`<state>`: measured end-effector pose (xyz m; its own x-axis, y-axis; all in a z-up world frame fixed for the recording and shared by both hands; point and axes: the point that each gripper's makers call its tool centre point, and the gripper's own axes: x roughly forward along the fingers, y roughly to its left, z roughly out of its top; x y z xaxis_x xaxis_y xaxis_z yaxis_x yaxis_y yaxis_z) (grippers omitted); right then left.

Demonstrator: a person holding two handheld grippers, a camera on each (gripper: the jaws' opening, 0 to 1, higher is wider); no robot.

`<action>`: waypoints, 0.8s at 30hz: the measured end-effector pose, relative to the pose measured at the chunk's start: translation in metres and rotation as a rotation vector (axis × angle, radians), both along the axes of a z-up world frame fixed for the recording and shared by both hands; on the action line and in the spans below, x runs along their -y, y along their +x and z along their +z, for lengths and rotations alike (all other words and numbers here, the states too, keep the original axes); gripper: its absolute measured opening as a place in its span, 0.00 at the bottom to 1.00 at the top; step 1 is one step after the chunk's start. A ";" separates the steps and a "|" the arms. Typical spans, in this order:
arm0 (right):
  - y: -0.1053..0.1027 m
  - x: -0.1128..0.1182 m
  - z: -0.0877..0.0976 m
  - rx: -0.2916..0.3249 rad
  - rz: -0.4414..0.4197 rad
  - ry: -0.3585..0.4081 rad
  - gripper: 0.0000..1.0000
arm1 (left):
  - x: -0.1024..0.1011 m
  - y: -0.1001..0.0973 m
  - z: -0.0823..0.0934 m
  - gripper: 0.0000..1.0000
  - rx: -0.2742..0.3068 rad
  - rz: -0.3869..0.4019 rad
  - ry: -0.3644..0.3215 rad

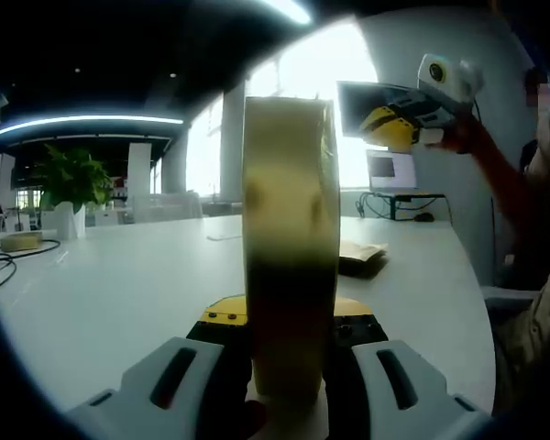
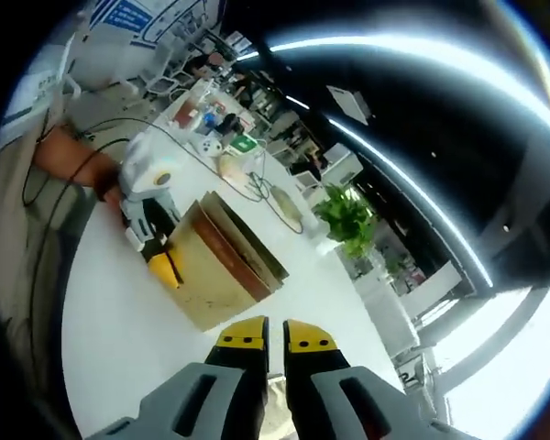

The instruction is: Extract single mask from mask box in order stack masks on table

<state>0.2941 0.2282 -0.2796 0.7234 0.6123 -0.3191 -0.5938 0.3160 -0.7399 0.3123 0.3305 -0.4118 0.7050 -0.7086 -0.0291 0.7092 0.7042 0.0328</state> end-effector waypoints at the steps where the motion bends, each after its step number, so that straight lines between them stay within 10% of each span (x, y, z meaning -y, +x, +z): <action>1: 0.000 -0.003 0.001 -0.001 0.009 -0.009 0.02 | 0.000 0.000 0.000 0.20 0.000 0.000 0.000; 24: 0.004 -0.057 0.003 0.009 0.168 -0.177 0.04 | 0.001 0.000 0.000 0.20 0.001 -0.001 0.001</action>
